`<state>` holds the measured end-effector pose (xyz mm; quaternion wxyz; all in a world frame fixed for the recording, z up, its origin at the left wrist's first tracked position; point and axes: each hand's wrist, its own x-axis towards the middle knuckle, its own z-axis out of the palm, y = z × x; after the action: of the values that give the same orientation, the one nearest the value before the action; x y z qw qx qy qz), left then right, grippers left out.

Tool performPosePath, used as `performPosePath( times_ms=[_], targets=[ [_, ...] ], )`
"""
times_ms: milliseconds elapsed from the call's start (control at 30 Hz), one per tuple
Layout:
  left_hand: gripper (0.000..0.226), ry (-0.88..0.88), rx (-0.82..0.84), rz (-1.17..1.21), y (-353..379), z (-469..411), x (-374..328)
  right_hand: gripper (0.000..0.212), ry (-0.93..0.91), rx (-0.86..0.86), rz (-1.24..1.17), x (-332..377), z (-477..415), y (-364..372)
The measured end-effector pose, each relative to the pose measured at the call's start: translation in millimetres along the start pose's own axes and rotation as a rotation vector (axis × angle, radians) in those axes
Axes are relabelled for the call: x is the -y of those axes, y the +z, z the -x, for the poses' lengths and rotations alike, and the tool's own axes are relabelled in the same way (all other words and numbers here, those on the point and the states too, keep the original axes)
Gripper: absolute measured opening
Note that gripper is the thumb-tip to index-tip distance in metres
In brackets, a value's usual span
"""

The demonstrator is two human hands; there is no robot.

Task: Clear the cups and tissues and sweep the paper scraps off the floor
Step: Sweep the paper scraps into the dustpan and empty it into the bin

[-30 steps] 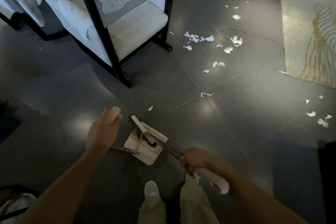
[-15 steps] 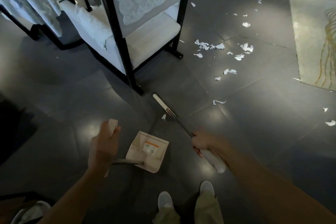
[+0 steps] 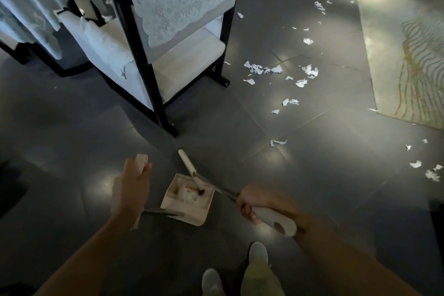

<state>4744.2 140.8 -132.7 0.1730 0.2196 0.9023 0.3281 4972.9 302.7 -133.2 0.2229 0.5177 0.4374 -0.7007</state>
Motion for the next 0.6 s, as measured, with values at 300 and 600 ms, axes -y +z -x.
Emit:
performPosePath(
  times_ms=[300, 600],
  targets=[
    [0.013, -0.03, -0.06, 0.065, 6, -65, -46, 0.021, -0.009, 0.04, -0.344, 108, -33, -58],
    [0.016, -0.057, -0.011, 0.021, 34, -152, -91, 0.034, 0.074, 0.257, -0.768, 263, -121, -104]
  ],
)
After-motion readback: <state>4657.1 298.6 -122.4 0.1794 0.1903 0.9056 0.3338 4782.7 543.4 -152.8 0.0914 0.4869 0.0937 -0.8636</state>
